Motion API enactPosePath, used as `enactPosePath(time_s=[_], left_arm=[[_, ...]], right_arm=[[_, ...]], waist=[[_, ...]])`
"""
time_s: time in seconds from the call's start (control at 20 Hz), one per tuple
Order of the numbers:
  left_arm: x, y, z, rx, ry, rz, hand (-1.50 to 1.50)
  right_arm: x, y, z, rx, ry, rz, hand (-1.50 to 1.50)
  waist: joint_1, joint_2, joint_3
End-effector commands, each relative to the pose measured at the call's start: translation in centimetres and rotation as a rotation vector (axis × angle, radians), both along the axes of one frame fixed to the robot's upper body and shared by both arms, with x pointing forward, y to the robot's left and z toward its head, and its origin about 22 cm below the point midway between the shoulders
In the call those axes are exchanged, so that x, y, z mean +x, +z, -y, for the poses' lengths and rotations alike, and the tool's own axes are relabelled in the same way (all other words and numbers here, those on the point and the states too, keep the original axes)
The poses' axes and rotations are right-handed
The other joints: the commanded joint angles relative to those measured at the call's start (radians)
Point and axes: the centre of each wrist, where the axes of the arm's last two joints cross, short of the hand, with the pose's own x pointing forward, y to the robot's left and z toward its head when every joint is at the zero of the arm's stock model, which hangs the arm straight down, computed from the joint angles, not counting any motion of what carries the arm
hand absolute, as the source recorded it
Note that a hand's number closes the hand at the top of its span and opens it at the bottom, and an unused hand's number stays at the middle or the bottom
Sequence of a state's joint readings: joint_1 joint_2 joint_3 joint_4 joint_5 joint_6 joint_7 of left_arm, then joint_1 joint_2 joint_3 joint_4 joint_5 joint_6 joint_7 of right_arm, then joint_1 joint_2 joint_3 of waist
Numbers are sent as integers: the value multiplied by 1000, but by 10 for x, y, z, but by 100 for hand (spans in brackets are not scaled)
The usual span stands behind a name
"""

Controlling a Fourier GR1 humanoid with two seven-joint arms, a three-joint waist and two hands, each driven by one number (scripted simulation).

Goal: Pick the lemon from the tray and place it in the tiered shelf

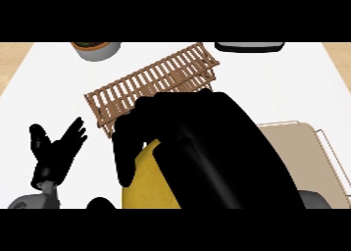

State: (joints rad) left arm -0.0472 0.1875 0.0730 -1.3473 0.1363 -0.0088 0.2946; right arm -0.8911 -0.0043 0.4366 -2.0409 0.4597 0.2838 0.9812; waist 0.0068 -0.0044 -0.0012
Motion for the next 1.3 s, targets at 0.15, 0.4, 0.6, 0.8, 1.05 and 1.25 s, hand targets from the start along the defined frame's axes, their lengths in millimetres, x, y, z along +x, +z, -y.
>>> enactPosePath(time_s=[0.15,0.4,0.6,0.8,1.05,1.25], left_arm=[[-9,-1,2,3,3,-8,0],[-4,1,4,5,-13,3,0],[10,10,-3,15,-14,-5,0],[2,3,-1,13,-3,-3,0],[8,1,-4,6,-6,-21,0],[-5,8,3,7,-13,1,0]], right_arm=[[40,53,4,47,-97,-35,150],[78,68,-22,36,-114,-21,150],[116,80,-7,-11,-83,-56,150],[140,72,-20,-61,-68,-57,150],[163,54,-20,-88,-62,-27,150],[186,37,-27,-104,-82,-5,150]], waist=[[0,2,1],[5,4,1],[6,8,0],[10,7,0],[8,8,0],[18,9,1]])
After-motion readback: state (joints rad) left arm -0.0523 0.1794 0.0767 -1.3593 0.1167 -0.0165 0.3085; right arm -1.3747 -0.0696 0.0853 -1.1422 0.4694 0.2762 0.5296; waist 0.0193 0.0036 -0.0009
